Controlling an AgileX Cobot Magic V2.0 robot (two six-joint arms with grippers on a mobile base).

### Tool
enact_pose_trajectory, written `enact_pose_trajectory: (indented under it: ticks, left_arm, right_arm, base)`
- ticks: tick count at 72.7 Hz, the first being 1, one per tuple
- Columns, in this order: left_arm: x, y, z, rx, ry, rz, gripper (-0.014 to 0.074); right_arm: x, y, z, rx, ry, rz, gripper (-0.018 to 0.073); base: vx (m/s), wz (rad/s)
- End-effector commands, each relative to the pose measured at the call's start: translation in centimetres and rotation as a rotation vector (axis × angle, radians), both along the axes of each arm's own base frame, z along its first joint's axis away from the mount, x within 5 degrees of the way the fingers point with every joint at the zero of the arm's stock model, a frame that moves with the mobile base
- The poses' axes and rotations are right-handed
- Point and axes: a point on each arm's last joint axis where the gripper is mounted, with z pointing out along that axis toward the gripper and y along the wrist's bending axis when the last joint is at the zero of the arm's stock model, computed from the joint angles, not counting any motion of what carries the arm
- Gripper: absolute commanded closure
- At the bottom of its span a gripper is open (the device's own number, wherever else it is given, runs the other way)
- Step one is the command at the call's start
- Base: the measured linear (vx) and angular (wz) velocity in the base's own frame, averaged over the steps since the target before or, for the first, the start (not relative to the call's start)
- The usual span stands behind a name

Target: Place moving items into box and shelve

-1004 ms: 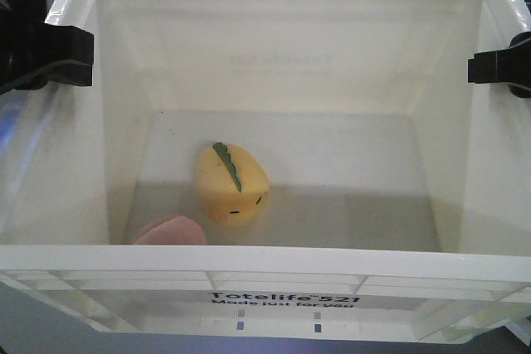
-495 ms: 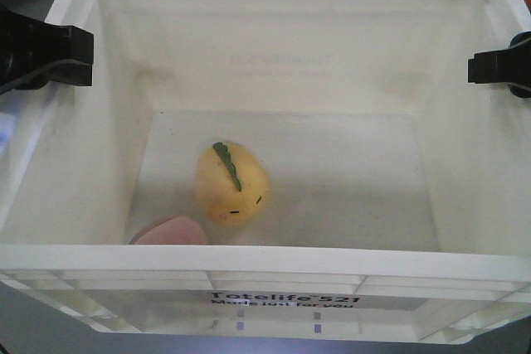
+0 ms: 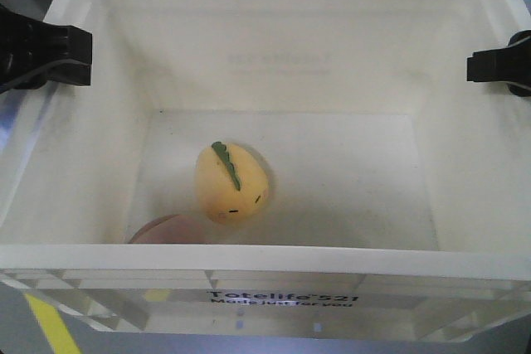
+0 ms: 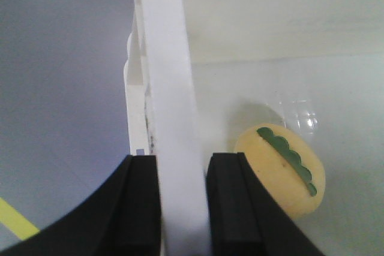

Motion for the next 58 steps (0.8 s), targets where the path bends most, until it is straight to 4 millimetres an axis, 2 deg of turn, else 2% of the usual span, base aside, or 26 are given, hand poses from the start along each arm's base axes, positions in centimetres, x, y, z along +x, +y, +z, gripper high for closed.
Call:
enact_pose_trajectory:
  ticks: [1, 58]
  left_arm:
    - [-0.39, 0.67, 2.66, -0.034, -0.181, 0.008, 0.0602]
    - [-0.38, 0.67, 2.66, -0.035, -0.182, 0.008, 0.0602]
  right_arm:
    - [-0.02, -0.69, 2.4, -0.028, -0.177, -0.024, 0.0565]
    - [-0.03, -0.69, 2.4, -0.028, -0.176, -0.024, 0.0565]
  base:
    - [-0.13, 0.78]
    - [-0.11, 0.6]
